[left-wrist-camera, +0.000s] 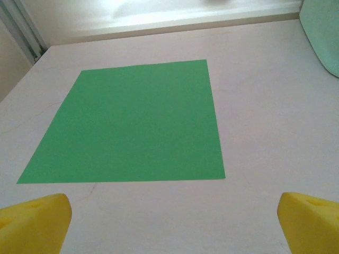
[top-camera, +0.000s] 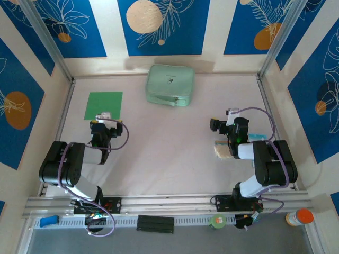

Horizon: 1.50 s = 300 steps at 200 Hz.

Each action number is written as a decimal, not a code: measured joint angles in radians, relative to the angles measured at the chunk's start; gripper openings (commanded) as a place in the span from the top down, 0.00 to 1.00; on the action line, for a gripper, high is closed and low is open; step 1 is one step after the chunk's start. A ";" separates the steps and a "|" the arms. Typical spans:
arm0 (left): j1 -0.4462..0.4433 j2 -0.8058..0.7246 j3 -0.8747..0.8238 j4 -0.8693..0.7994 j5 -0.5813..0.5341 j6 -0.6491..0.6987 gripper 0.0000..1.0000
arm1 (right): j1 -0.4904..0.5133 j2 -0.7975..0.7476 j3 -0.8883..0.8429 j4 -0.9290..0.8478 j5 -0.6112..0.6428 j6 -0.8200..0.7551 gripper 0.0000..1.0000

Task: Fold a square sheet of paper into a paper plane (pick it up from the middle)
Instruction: Move the square sheet of paper to the center of the table.

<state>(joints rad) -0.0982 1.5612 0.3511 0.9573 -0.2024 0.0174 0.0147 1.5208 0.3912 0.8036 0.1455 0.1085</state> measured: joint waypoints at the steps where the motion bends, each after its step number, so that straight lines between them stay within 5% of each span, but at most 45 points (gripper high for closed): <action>1: 0.000 0.000 0.000 0.000 0.000 0.000 0.01 | 0.000 0.000 0.000 0.000 0.000 0.000 0.01; 248: 0.000 0.000 -0.003 0.009 0.001 0.000 0.01 | -0.001 0.000 0.000 -0.001 0.004 0.000 0.01; 300: 0.000 -0.197 -0.031 -0.100 -0.031 -0.005 0.01 | 0.023 -0.190 0.121 -0.287 0.064 0.028 0.01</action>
<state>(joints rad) -0.0982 1.3643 0.3202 0.8574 -0.2333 0.0124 0.0372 1.3308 0.5117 0.5167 0.2092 0.1368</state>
